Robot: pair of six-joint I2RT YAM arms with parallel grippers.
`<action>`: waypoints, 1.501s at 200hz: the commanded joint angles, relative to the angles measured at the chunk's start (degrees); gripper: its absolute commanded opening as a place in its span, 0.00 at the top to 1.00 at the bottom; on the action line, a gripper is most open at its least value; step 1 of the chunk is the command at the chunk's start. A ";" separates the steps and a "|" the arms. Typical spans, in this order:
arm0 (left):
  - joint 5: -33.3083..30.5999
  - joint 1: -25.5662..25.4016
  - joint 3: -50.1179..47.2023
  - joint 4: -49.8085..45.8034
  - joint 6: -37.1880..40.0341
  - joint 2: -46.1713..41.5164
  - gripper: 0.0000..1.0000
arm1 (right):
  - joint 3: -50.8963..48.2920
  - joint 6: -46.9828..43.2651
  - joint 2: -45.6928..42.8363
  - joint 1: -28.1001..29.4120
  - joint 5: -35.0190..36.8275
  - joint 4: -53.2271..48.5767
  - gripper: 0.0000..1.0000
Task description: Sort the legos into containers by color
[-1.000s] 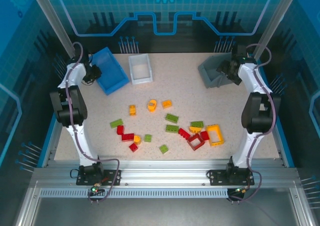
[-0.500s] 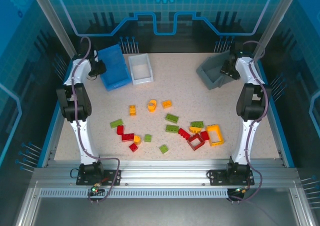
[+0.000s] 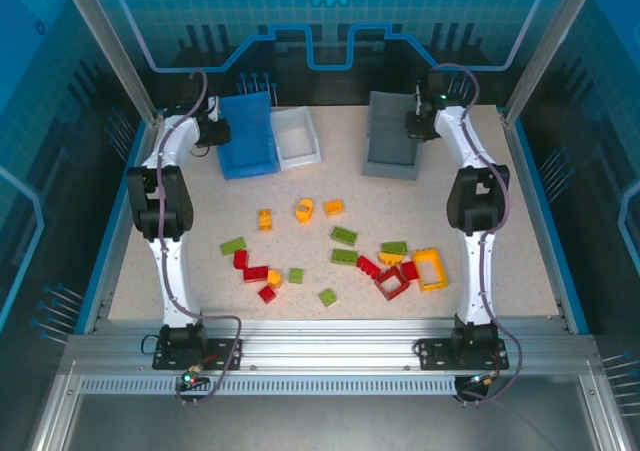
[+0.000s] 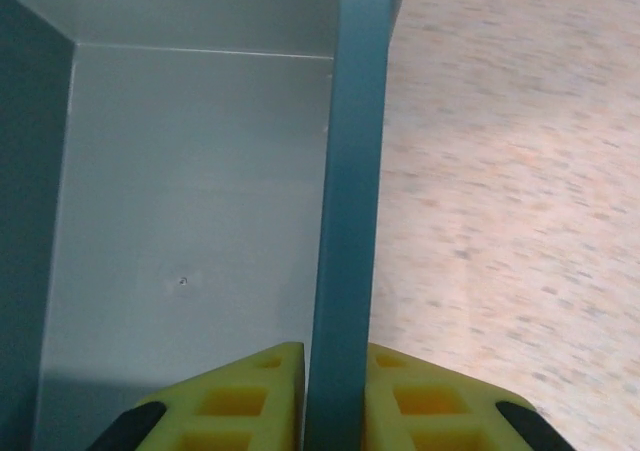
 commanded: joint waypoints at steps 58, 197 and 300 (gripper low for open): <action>6.85 -7.10 1.14 -0.48 1.51 3.32 0.93 | 11.27 -6.21 7.31 4.78 -10.99 -4.98 0.80; 6.11 -14.20 -21.91 7.50 -7.41 -9.84 0.96 | -33.17 1.80 -19.05 5.64 -7.47 8.01 0.85; -1.42 -15.32 -22.37 4.35 -9.61 -13.90 0.68 | -37.37 5.06 -24.88 4.21 -4.04 7.49 0.50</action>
